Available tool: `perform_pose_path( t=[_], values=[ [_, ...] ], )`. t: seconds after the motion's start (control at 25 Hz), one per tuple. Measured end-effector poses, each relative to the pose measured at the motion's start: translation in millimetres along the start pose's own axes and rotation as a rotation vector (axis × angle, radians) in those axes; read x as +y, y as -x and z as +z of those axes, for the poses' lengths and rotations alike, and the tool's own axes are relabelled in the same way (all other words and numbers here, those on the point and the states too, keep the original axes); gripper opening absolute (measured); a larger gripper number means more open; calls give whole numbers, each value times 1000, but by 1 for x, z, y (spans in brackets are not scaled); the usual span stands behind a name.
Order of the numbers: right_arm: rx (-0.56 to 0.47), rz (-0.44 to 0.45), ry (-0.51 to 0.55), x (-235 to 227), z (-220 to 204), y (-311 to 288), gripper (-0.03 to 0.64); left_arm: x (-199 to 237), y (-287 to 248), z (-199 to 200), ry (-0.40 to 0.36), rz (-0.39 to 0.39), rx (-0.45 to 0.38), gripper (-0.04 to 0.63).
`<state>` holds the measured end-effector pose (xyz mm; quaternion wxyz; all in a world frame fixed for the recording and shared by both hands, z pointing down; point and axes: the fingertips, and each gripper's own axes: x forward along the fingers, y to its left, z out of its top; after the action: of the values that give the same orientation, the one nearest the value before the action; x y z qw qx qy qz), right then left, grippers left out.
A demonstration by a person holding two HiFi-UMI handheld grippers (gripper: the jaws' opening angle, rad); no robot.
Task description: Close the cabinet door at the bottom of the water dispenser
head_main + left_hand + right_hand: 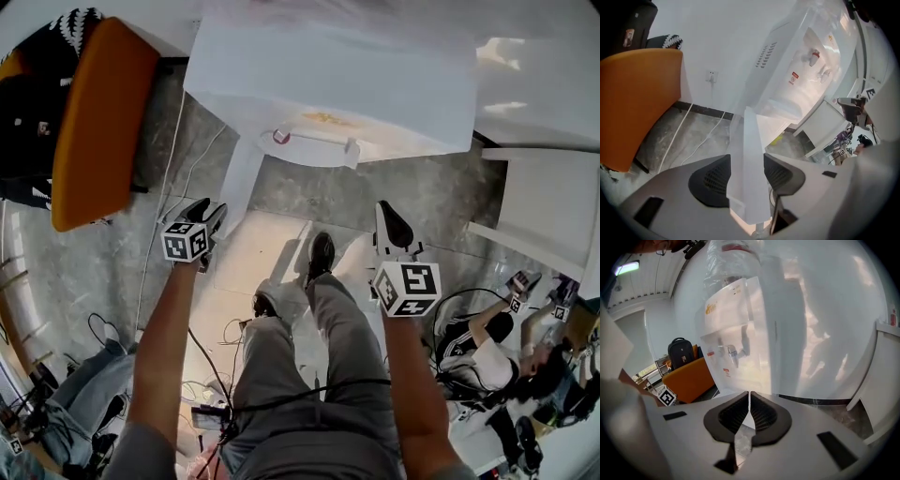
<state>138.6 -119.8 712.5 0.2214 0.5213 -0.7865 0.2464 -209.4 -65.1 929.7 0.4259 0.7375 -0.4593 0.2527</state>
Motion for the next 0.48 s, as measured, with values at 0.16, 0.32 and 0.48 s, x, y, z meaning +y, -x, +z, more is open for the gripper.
perform_pose_path(
  t=[0.16, 0.32, 0.48],
  values=[
    [17, -13, -12, -2, -12, -2, 32, -10, -11, -10, 15, -52, 21, 221],
    [30, -17, -28, -1, -20, -5, 32, -16, -16, -15, 25, -59, 30, 213],
    [33, -23, -46, 0, -21, -3, 32, -26, -16, -20, 32, -76, 37, 187]
  ],
)
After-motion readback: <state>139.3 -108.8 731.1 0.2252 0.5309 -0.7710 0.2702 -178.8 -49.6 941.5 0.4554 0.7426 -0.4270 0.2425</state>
